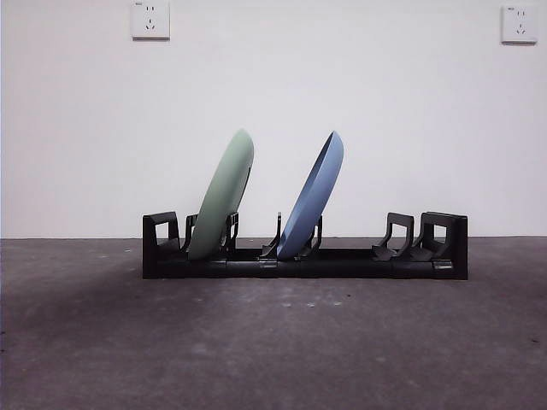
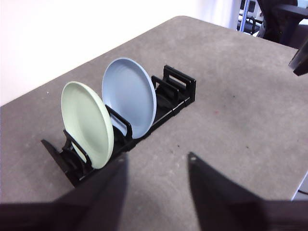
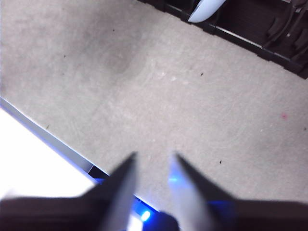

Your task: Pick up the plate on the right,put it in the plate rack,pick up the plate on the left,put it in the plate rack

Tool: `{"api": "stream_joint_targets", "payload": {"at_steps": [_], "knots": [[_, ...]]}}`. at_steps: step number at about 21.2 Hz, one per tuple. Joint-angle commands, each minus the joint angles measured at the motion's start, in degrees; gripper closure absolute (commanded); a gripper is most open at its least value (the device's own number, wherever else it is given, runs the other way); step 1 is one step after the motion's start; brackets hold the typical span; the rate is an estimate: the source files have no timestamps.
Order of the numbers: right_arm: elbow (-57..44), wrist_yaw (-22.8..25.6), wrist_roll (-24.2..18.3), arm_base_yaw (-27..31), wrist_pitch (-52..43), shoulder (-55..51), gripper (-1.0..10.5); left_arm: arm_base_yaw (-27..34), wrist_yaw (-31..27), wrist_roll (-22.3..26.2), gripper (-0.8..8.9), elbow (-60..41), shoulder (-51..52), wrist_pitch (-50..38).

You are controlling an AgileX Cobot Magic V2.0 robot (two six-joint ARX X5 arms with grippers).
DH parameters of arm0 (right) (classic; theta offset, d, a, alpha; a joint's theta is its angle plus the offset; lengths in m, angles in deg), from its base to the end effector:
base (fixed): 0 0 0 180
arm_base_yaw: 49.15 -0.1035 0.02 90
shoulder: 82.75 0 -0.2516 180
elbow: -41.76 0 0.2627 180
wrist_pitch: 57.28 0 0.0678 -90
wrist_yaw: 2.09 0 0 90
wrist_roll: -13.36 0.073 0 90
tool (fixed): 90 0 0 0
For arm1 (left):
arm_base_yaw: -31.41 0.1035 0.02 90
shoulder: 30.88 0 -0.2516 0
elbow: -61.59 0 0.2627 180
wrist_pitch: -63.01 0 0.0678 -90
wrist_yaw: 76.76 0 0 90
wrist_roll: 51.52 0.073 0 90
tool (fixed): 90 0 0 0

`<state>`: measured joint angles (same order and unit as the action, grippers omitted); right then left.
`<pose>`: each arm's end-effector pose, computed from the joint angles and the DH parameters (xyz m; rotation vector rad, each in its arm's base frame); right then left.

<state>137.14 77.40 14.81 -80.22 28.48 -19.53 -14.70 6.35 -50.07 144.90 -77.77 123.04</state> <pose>0.1746 0.1207 0.3556 -0.1480 0.9478 0.6589 0.1366 -0.1294 0.3870 0.2115 0.3676 -0.6796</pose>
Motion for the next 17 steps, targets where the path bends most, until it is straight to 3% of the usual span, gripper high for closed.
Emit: {"api": "stream_joint_targets", "payload": {"at_steps": [1,8,10,12,17], "knots": [[-0.7,-0.17,-0.48,-0.09,-1.27,-0.74,9.6,-0.13,0.09,0.28,8.21,-0.35,-0.44,0.48],[-0.7,-0.22,0.31,-0.09,-1.79,-1.25,9.6,-0.13,-0.07,0.28,8.19,-0.35,-0.85,0.26],[-0.7,-0.2,4.48,-0.09,-1.62,-1.25,9.6,-0.11,-0.2,0.28,8.18,-0.35,-0.85,0.31],[-0.7,0.31,4.72,-0.09,-2.4,-1.22,9.5,-0.11,-0.2,0.26,8.18,-0.35,-0.85,0.31],[-0.7,7.13,4.72,-0.04,-2.93,-1.2,9.5,-0.11,-0.2,0.28,8.17,-0.35,-1.14,0.37]]}}
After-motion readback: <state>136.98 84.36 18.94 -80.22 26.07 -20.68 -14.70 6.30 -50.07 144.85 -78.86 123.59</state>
